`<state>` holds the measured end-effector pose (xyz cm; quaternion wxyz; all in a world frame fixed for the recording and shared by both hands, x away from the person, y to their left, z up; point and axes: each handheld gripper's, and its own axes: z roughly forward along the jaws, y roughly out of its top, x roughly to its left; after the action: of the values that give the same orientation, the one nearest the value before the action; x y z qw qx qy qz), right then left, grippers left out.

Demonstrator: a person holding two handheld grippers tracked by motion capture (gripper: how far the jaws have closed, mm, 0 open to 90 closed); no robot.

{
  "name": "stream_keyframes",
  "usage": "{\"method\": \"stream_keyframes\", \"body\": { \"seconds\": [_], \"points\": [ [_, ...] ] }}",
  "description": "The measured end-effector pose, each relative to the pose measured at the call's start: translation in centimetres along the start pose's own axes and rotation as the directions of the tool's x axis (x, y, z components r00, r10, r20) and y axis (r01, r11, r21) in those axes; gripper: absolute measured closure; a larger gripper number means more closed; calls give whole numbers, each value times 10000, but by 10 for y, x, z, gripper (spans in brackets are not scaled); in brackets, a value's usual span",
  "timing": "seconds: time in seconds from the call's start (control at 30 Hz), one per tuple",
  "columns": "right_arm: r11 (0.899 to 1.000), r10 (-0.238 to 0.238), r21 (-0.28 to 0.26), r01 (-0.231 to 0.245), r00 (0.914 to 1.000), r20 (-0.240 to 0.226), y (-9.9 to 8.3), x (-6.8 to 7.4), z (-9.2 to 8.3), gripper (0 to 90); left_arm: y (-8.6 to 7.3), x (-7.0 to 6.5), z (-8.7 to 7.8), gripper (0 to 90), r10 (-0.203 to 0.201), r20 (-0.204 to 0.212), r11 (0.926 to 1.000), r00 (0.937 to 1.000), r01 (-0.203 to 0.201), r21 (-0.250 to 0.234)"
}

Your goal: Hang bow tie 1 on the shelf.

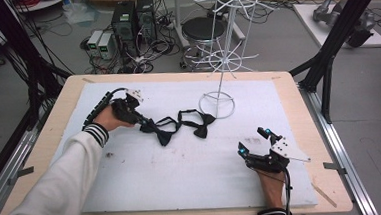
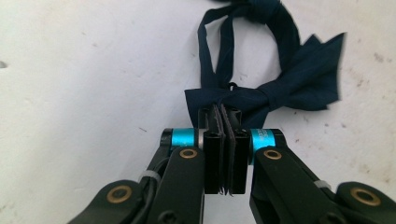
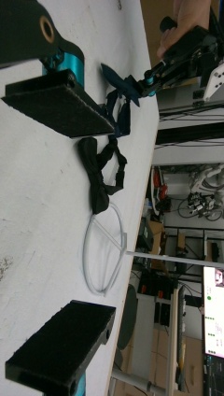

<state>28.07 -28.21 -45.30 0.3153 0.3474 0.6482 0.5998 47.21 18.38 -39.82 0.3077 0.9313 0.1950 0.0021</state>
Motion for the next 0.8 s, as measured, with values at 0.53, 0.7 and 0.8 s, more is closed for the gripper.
{"method": "stream_keyframes", "body": {
  "seconds": [0.53, 0.7, 0.8],
  "points": [
    [9999, 150, -80, -149, 9999, 46, 0, -2, 0, 108, -2, -11, -23, 875, -700, -104, 9742, 9975, 661, -2157],
    [9994, 340, -72, -340, 9994, 7, 0, -2, -1, 108, 0, -18, -28, 875, -650, -110, 9632, 9978, 599, -2620],
    [9995, 322, -63, -322, 9995, 25, 0, -3, -1, 108, 2, -23, -32, 875, -609, -186, 9549, 9980, 529, -2921]
  ]
}}
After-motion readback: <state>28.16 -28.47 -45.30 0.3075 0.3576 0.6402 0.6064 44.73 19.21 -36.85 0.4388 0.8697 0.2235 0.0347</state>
